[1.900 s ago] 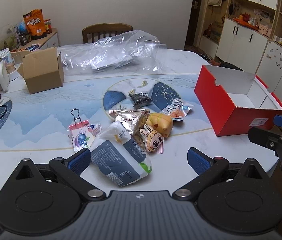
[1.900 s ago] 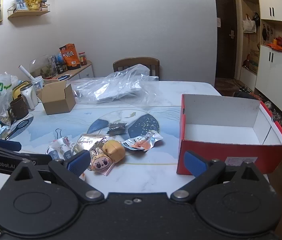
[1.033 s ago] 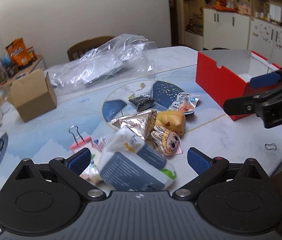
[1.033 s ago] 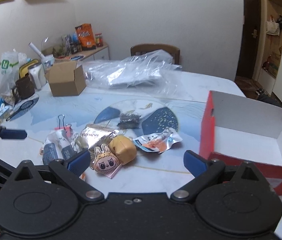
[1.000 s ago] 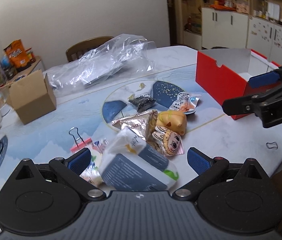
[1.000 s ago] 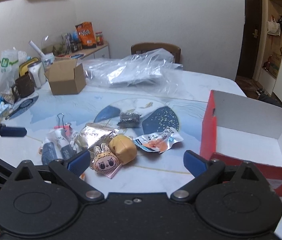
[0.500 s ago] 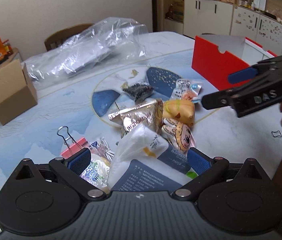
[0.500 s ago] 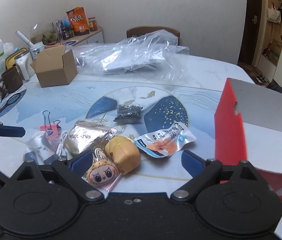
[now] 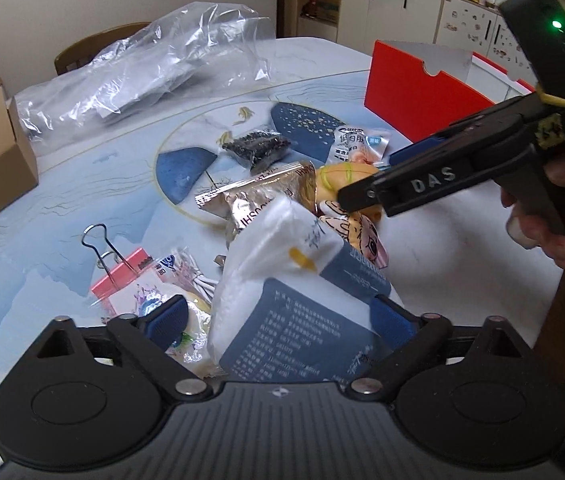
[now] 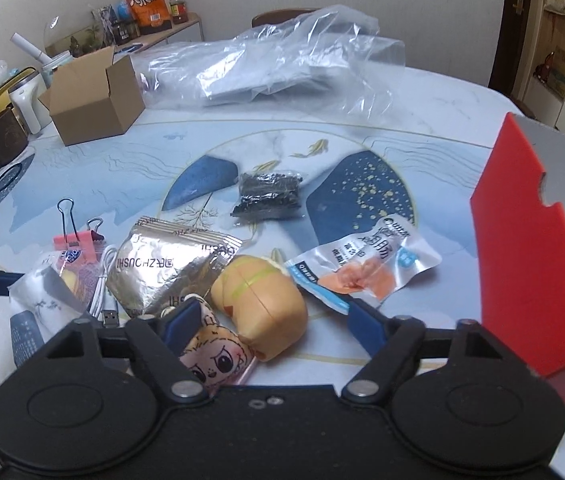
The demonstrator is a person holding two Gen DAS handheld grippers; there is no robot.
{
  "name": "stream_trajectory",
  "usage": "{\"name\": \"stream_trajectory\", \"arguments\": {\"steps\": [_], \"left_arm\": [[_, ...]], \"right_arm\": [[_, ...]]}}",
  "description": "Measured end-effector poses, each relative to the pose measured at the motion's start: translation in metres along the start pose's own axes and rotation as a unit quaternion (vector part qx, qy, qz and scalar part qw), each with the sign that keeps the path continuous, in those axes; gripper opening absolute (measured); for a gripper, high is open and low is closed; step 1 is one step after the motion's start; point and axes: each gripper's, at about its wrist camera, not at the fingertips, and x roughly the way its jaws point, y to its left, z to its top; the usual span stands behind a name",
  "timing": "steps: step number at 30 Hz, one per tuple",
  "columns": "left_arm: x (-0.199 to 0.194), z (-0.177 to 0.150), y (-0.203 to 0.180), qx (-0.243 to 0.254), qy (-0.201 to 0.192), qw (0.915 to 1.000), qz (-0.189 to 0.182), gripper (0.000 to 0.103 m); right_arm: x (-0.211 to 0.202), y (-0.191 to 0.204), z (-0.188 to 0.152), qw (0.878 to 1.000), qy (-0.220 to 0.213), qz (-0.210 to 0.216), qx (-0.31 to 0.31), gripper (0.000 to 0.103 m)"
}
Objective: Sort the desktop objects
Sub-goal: 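Reach the left tool to the white-and-blue bag while the right tool reaches the yellow toy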
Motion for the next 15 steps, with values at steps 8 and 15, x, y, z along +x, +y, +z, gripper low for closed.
{"name": "stream_trajectory", "arguments": {"steps": [8,15], "left_arm": [[-0.002,0.003,0.005,0.003,-0.011,0.9998,-0.019,0.064],[-0.002,0.008,0.011,-0.004,-0.011,0.9991,-0.041,0.046]], "right_arm": [[0.006,0.001,0.004,1.000,0.011,0.009,0.020,0.061],[0.003,-0.001,0.005,0.999,0.015,0.006,0.042,0.047]]}}
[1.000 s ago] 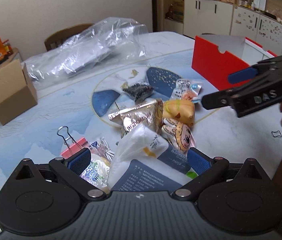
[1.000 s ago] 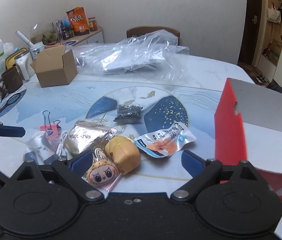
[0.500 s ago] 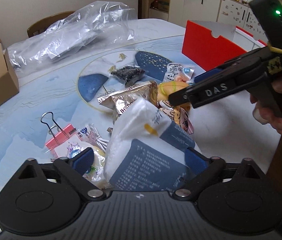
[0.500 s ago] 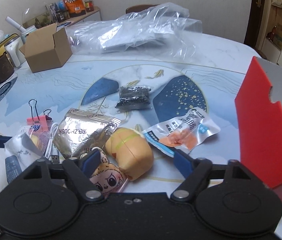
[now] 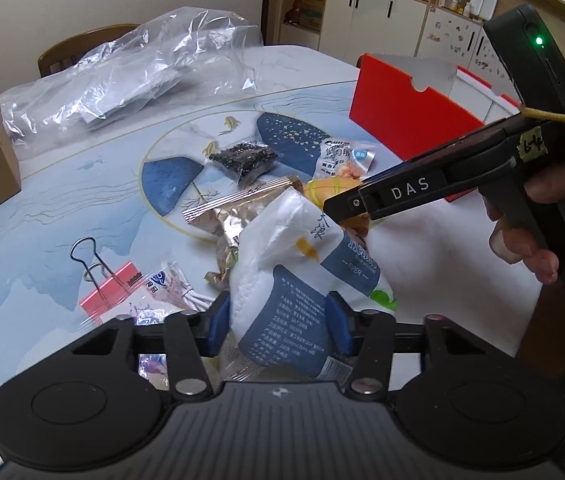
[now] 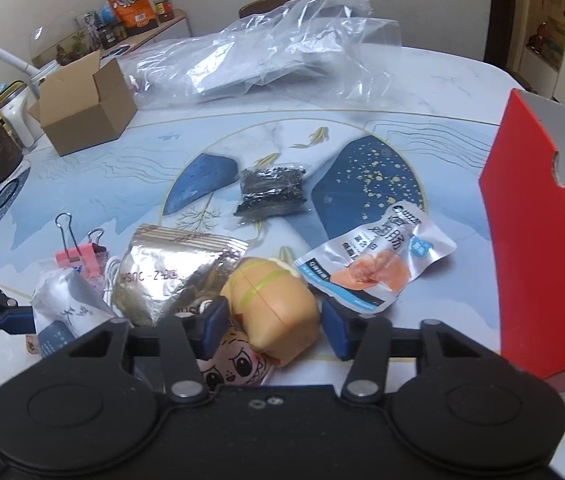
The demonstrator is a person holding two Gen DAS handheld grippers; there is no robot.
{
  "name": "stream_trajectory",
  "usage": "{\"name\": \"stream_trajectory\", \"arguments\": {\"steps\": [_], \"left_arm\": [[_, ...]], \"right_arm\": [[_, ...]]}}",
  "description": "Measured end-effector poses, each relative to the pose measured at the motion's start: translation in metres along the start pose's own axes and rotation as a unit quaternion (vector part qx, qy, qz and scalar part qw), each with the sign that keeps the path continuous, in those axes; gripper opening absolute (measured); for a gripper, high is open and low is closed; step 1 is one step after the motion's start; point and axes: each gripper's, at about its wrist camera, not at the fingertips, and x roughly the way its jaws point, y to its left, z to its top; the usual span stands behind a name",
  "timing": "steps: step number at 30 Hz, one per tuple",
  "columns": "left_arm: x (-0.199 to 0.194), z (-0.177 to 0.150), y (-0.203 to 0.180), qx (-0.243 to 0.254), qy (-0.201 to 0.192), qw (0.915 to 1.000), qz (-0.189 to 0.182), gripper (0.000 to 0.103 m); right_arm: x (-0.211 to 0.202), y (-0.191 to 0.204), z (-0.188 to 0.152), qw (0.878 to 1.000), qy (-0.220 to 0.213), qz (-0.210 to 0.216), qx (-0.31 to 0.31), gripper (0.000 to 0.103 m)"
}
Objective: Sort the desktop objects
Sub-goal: 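Reach the left tool to the white-and-blue bag while the right tool reaches the yellow toy, then close the left tool on the white bag while the right tool grasps the yellow toy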
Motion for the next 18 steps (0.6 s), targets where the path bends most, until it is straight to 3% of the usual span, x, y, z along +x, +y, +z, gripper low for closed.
{"name": "stream_trajectory", "arguments": {"steps": [10,18], "left_arm": [[-0.001,0.007,0.004,-0.006,0.000,0.9996,-0.029,0.026],[-0.017,0.014,0.004,0.003,-0.017,0.9984,-0.053,0.020]], "right_arm": [[-0.017,-0.003,0.001,1.000,-0.015,-0.017,0.019,0.041],[-0.047,-0.003,0.000,0.999,-0.036,-0.034,0.019,0.040]]}}
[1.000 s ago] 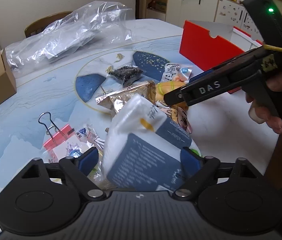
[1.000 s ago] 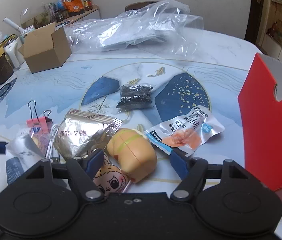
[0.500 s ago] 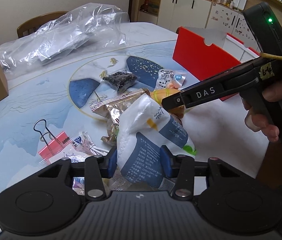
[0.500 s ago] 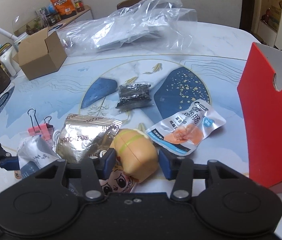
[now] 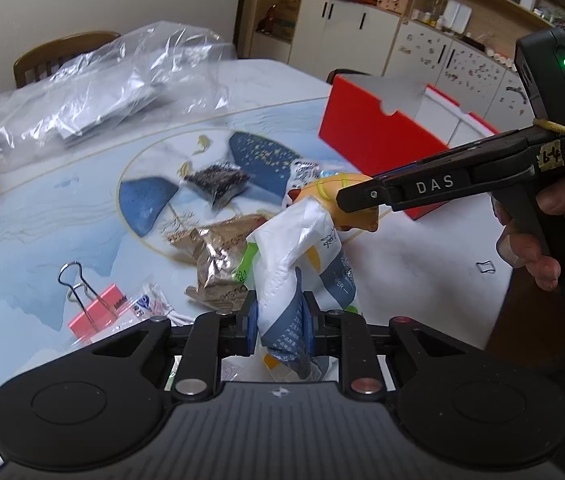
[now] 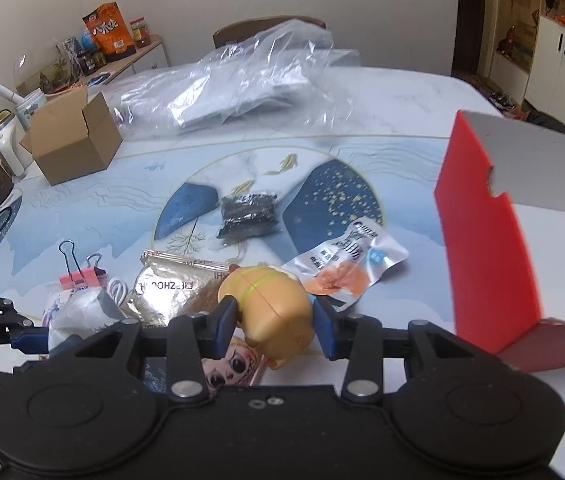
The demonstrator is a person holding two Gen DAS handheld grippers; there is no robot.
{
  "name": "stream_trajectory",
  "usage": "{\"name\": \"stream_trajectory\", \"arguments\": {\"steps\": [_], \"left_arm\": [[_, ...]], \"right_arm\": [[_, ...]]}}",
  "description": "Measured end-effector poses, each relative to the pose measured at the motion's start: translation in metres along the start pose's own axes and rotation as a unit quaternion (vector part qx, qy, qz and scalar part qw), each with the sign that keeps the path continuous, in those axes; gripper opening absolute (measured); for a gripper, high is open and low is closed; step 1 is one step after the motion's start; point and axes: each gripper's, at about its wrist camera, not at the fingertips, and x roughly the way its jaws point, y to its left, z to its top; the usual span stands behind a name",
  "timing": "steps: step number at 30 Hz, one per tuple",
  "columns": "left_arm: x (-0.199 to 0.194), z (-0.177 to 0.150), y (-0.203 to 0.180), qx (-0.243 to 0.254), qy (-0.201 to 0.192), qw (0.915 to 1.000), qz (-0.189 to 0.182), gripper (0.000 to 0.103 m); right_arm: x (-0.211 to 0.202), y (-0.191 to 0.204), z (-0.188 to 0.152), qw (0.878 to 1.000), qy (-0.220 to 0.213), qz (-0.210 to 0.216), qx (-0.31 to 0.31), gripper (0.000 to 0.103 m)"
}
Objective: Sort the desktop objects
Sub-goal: 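Close the left tool on the white bag while the right tool grasps the yellow toy, then carry the white bag and yellow toy with both tools over the red shoebox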
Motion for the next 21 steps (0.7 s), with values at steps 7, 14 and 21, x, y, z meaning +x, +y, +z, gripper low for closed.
{"name": "stream_trajectory", "arguments": {"steps": [7,14,21], "left_arm": [[-0.020,0.013,-0.006,0.011,-0.027,0.9995,-0.014,0.020],[-0.035,0.033,-0.015,0.018,-0.055,0.9980,-0.025,0.020],[-0.038,0.056,-0.031,0.030,-0.077,0.9961,-0.031,0.020]], "right_arm": [[-0.030,-0.003,-0.001,1.000,-0.017,-0.013,0.005,0.040],[-0.059,-0.011,0.001,0.999,-0.040,-0.026,0.010,0.040],[-0.081,-0.031,0.005,0.997,-0.058,-0.039,0.013,0.040]]}}
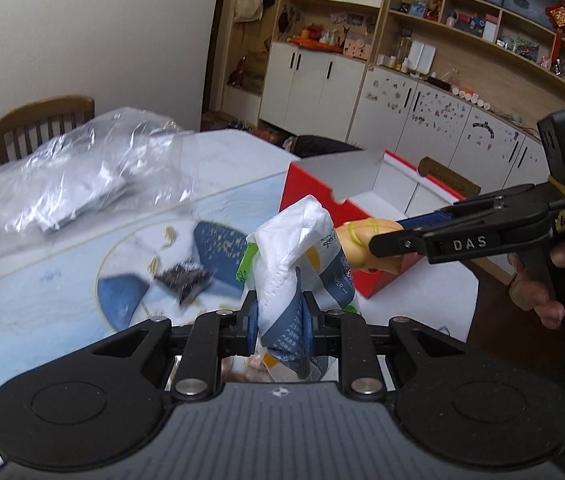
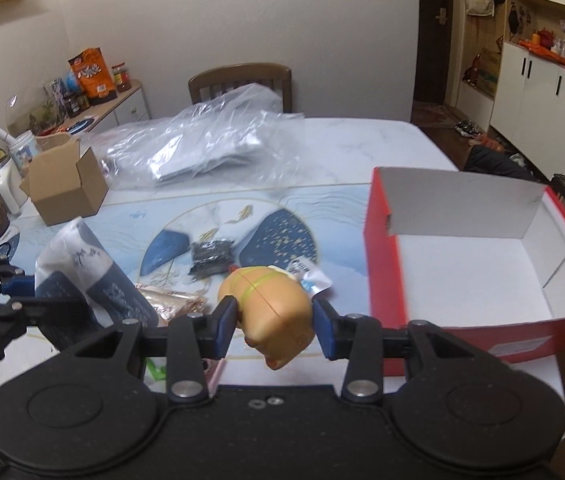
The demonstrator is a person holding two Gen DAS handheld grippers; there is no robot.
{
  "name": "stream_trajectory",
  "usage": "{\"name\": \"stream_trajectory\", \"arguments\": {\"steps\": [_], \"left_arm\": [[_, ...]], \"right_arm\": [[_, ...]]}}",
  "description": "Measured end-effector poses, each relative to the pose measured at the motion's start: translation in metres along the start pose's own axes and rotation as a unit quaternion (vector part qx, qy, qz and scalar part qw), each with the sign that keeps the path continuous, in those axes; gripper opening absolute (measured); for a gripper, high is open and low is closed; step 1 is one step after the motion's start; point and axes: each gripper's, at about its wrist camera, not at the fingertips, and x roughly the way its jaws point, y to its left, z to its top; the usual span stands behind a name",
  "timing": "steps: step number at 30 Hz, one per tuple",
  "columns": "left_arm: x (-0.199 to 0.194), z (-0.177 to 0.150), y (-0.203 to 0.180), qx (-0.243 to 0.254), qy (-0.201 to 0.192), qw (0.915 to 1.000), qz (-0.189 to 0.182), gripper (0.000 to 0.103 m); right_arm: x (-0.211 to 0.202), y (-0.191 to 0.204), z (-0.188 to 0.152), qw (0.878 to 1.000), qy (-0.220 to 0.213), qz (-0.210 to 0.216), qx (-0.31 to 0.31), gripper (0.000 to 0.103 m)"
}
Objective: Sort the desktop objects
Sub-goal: 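Carry the white bag and yellow toy with both tools over the red shoebox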
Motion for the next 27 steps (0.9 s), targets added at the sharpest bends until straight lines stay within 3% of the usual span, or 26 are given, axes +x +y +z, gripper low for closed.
{"name": "stream_trajectory", "arguments": {"steps": [17,27], "left_arm": [[0.040,0.058,-0.061,0.010,-0.018,0.9998,0.007,0.020],[0.077,0.095,-0.103,0.022,-0.016,0.9996,-0.001,0.020]], "right_arm": [[-0.019,-0.083,0.022,1.000,-0.029,0.000,-0.009,0.040],[-0.013,-0.137,0.031,1.000,-0.024,-0.003,-0.013,0.040]]}}
